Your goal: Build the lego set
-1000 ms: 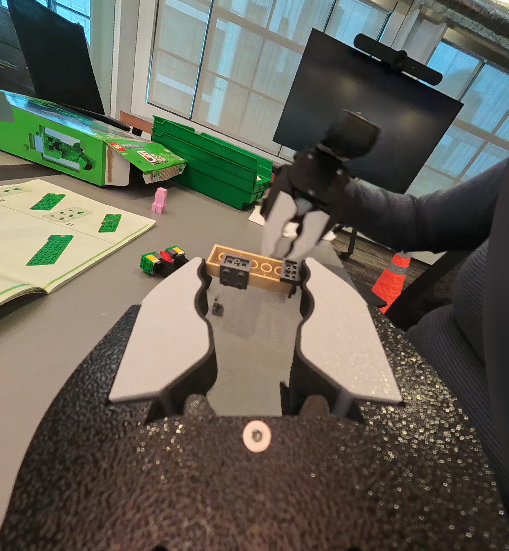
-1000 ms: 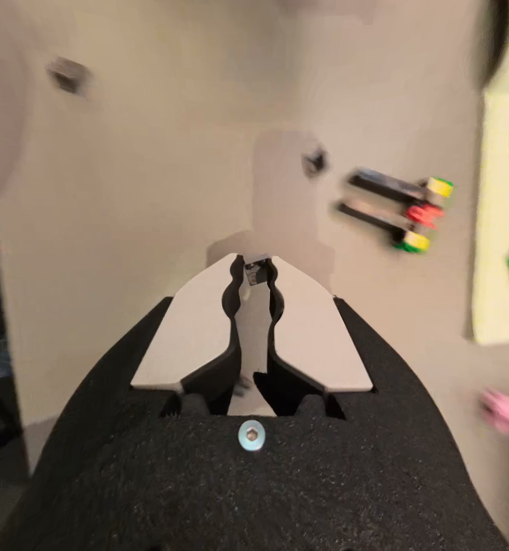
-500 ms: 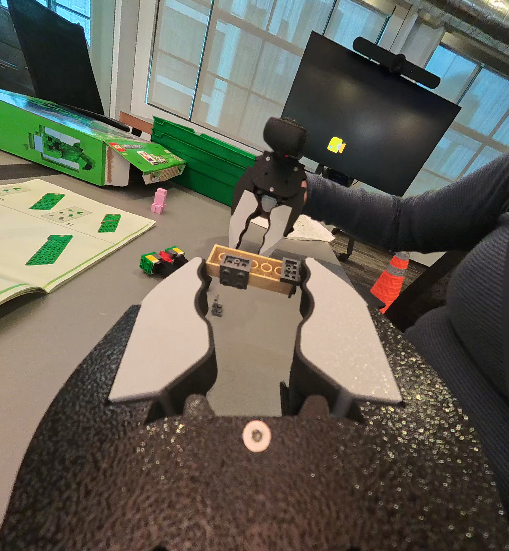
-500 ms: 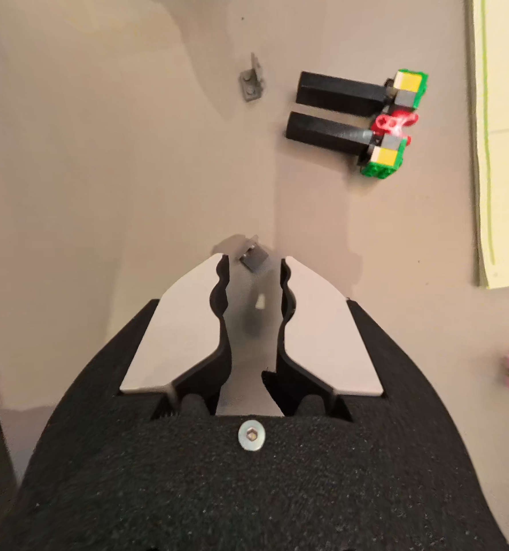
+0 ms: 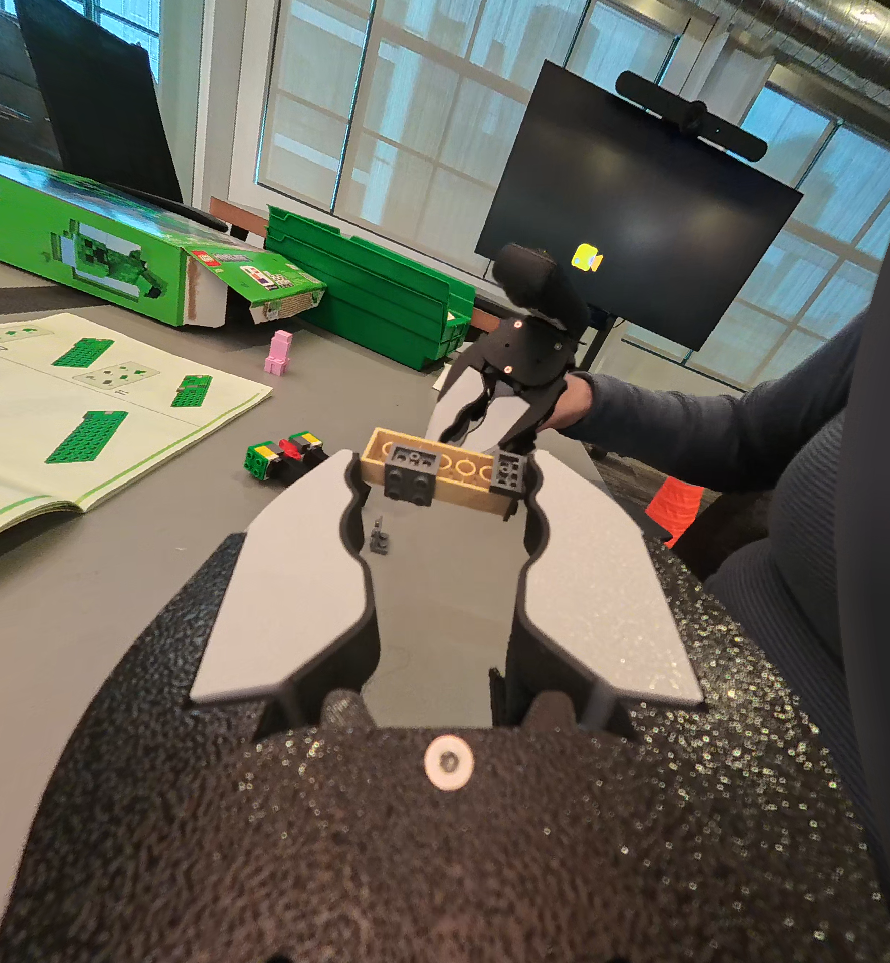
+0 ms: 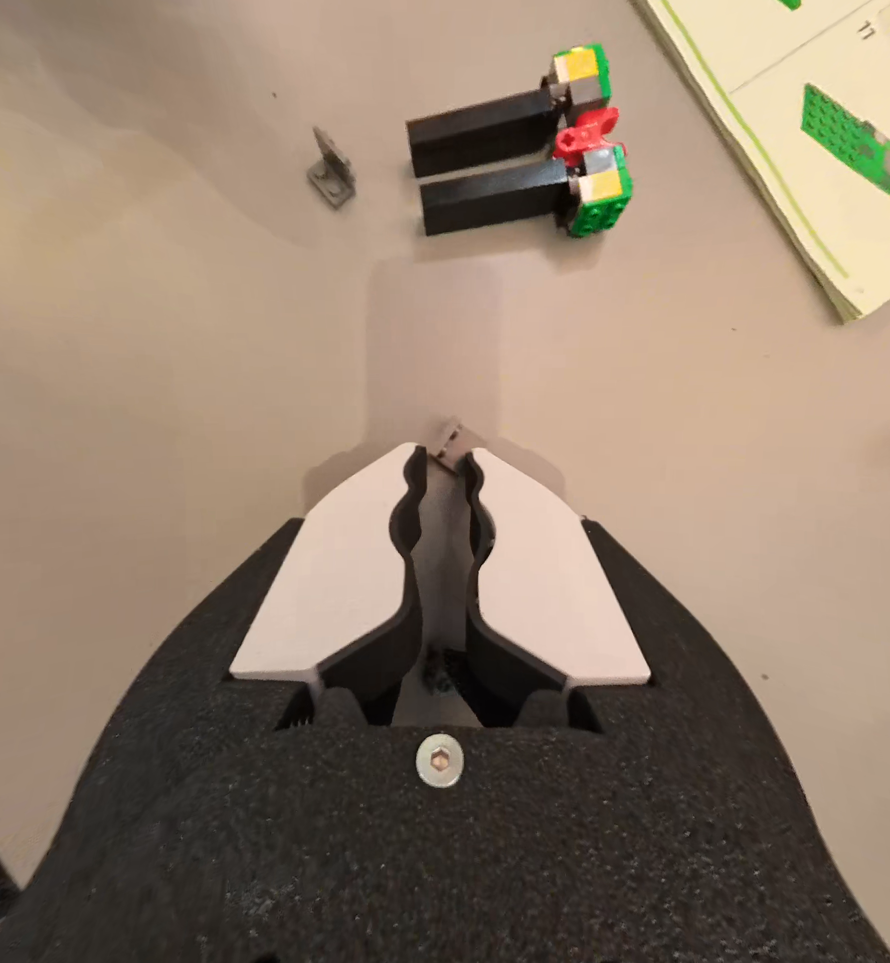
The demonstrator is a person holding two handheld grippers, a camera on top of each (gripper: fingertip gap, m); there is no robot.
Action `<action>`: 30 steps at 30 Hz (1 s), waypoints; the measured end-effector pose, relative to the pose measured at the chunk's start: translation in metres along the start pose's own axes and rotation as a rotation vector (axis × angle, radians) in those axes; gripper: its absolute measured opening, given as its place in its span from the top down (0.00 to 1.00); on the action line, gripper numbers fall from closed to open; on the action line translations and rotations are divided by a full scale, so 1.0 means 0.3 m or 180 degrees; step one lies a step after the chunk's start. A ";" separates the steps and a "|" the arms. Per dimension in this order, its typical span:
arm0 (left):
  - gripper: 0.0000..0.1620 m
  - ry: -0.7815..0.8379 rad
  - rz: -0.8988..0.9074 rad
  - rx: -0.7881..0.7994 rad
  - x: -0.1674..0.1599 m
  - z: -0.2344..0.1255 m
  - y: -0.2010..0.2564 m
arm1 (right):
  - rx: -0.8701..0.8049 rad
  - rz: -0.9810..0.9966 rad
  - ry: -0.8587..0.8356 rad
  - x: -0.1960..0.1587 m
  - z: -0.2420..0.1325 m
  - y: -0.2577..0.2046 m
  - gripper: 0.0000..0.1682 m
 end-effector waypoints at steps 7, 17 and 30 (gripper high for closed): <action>0.63 -0.0005 0.0002 -0.0002 -0.001 0.001 0.001 | 0.0195 -0.0117 -0.0196 0.009 -0.008 0.029 0.97; 0.63 -0.0020 -0.0005 -0.0016 -0.003 0.003 0.004 | 0.0752 -0.0059 -0.1123 -0.059 -0.112 0.093 0.99; 0.63 -0.0011 -0.0025 -0.0025 -0.003 0.004 0.004 | 0.3101 0.0900 -0.1254 -0.023 -0.135 -0.099 0.98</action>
Point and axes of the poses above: each gripper's, where its closed fingertips meet, z out along the fingers, x out of its top, y = z × x across the jaws, the point moved 2 cm from there along -z, back along the fingers, and after that the axes turned 7 degrees about y, right-handed, at the moved point
